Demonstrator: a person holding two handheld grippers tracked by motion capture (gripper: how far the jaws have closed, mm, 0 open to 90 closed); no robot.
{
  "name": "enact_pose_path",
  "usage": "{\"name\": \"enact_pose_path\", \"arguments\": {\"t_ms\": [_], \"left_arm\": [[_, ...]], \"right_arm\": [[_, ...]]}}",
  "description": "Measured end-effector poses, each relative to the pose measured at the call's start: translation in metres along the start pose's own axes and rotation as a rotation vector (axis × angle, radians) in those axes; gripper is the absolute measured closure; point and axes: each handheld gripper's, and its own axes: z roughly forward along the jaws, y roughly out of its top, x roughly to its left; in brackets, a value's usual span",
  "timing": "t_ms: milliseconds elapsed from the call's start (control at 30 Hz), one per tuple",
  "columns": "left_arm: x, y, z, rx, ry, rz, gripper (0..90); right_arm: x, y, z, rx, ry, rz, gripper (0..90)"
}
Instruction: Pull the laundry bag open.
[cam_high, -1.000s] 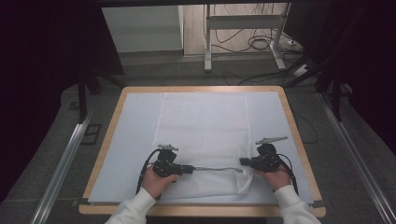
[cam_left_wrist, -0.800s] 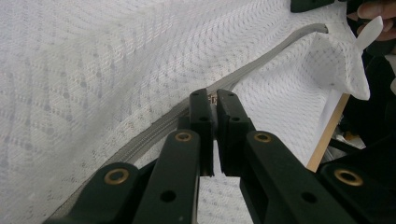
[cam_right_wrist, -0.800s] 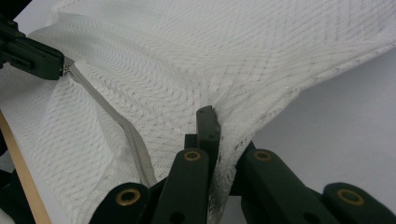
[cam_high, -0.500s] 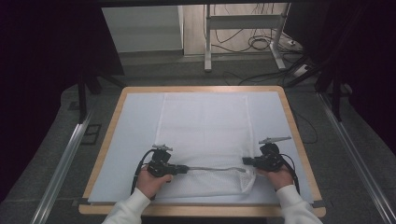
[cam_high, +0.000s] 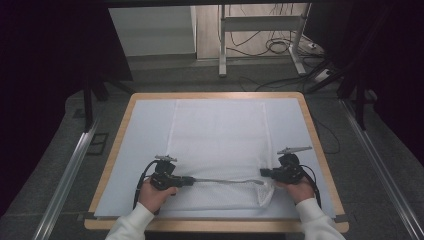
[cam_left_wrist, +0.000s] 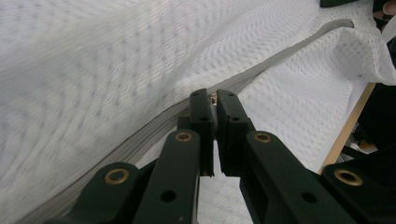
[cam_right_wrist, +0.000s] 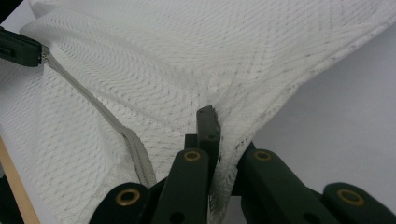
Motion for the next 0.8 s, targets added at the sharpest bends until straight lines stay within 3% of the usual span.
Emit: {"name": "enact_pose_path", "arguments": {"t_ms": [800], "left_arm": [[0.024,-0.021,-0.037,-0.052,0.05,-0.042,86.7]], "right_arm": [[-0.001,0.0,-0.001,-0.003,-0.004,0.004,88.7]]}}
